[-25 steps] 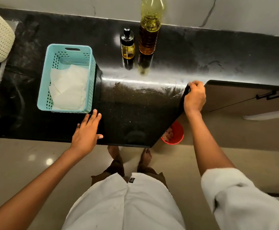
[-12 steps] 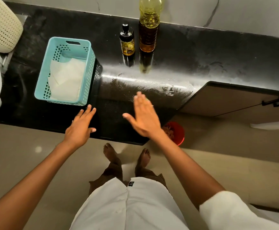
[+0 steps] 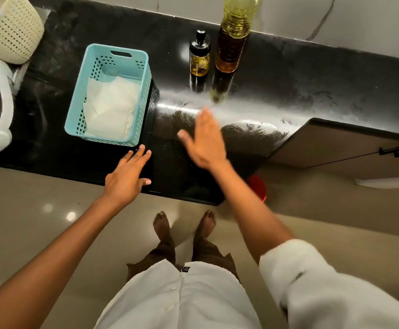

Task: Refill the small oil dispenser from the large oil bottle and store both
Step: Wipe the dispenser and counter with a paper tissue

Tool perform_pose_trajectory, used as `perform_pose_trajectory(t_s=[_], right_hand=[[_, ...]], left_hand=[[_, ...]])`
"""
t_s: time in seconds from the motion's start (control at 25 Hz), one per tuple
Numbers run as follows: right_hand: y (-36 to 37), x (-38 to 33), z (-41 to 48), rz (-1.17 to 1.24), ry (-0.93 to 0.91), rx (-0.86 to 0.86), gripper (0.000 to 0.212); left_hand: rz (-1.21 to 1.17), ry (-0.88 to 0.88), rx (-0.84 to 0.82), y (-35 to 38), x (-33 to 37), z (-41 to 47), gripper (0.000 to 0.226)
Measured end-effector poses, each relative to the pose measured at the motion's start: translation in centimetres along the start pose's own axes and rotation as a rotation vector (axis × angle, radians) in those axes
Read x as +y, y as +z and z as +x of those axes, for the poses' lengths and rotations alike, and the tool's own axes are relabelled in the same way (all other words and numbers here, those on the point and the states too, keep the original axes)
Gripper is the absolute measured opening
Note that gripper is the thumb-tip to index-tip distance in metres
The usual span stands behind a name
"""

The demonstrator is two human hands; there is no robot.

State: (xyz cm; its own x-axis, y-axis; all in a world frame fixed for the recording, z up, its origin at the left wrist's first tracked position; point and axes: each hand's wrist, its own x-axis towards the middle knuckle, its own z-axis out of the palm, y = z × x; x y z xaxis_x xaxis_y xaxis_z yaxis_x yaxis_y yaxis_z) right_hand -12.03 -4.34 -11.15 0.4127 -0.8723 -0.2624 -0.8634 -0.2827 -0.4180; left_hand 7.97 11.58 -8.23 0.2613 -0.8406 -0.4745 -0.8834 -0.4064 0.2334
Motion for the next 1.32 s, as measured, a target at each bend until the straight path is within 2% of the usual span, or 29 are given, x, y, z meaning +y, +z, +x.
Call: perform_pose_trajectory(t_s=[0.08,0.16,0.32,0.44,0.52,0.68,0.8,0.92,0.96,1.04,1.2,1.28,1.32], right_hand=[[2.4,-1.5,-5.6,-0.044,-0.129,-0.123,0.098],[2.1,1.9,-8.7,-0.093,-0.146,-0.112,0.097],[-2.8,10.8,-5.3,-0.117,0.279,0.049,0.104],[-4.5,9.6,1.0,-0.014,0.397,0.108,0.105],[-3.6,5.7,4.8,-0.029,0.312,0.120,0.101],[0.5,-3.3,7.4,-0.111,0.014,0.032,0.090],[4.0,-8.0,2.4,-0.137,-0.232,-0.097,0.081],[5.7,-6.2,-7.8,-0.173,-0.374,-0.223,0.080],[5.4,-4.1,-10.3,-0.192,-0.342,-0.237,0.082],[3.6,1.2,-11.4,-0.217,-0.156,-0.162,0.088],[-1.5,7.8,-5.1,-0.119,0.343,0.053,0.107],[-3.2,8.2,-0.8,-0.027,0.440,0.122,0.120],[-3.3,7.3,1.2,0.006,0.428,0.129,0.121]], left_hand=[[0.031,0.010,0.016,-0.1,-0.2,0.1,0.092],[0.046,0.029,0.025,-0.1,-0.2,0.1,0.092],[0.065,0.049,0.018,0.0,-0.3,0.1,0.090],[0.107,0.071,0.011,0.2,-0.4,0.1,0.088],[0.105,0.082,0.030,0.6,-0.8,-0.2,0.085],[0.017,0.094,0.086,1.6,-1.6,-1.0,0.081],[-0.039,0.102,0.113,1.8,-2.5,-1.1,0.081],[-0.017,0.120,0.118,1.5,-2.8,-1.1,0.082],[-0.022,0.124,0.117,1.4,-2.8,-1.0,0.081],[-0.027,0.117,0.107,1.5,-2.6,-1.0,0.082],[-0.021,0.126,0.095,1.5,-2.8,-1.2,0.084],[-0.004,0.124,0.092,1.7,-2.8,-1.2,0.083],[0.008,0.127,0.098,1.8,-2.9,-1.2,0.082]])
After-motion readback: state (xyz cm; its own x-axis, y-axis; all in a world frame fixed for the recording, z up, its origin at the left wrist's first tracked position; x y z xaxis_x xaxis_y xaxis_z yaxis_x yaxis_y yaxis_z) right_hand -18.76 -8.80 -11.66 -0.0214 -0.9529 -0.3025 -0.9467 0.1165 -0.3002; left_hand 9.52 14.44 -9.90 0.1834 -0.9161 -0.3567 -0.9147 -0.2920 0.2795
